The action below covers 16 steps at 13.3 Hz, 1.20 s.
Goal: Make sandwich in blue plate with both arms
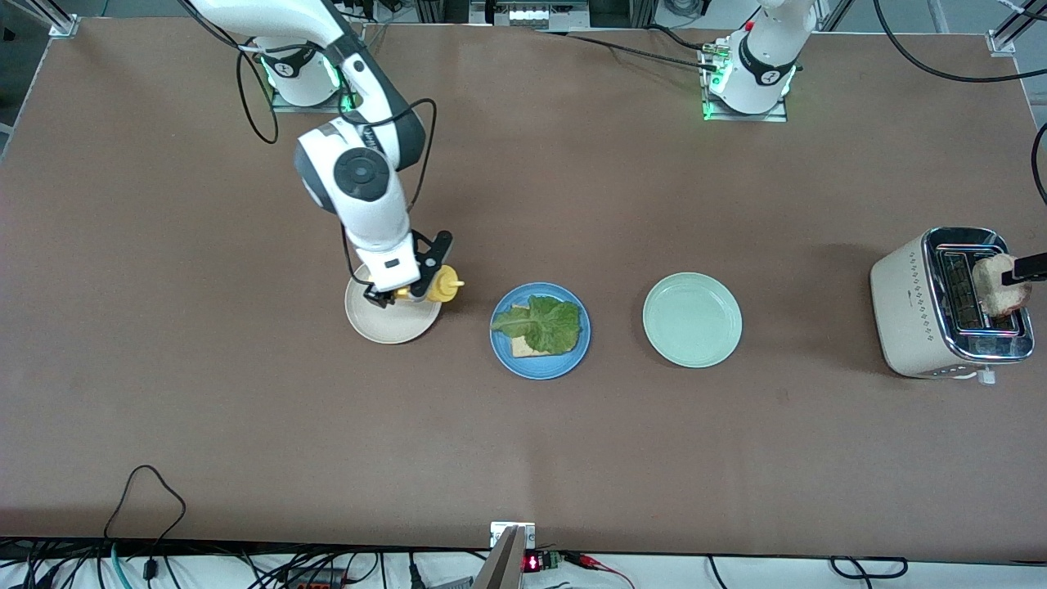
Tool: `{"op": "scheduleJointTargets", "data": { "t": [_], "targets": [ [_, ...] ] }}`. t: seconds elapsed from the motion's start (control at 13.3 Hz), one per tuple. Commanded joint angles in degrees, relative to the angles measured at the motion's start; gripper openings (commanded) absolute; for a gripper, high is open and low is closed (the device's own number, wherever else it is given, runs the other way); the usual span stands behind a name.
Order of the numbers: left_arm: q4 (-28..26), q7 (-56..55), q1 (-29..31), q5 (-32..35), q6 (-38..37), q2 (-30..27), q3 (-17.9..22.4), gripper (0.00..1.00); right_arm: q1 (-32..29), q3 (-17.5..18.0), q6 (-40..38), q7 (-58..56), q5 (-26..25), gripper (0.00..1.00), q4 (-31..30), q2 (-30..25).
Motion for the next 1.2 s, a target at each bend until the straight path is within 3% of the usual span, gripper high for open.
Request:
{"op": "scheduleJointTargets", "data": {
  "t": [0.0,0.53,1.13],
  "targets": [
    [-1.7,1.3,0.5,0.9,0.5,-0.3,-0.5,1.00,2.7,-0.6,-0.3,3.4,-3.6,0.00,3.0,3.6],
    [-2.3,1.3,1.4,0.9,0.7,0.5,-0.4,0.84,6.1,-2.8,-0.8,3.9,-5.0,0.00,6.5,9.3],
    [-2.3,1.3,2.0,2.3,2.2,2.0,-0.5,0.68,4.7,-3.1,-3.9,3.2,-5.0,0.00,7.6,6.6]
  ]
}}
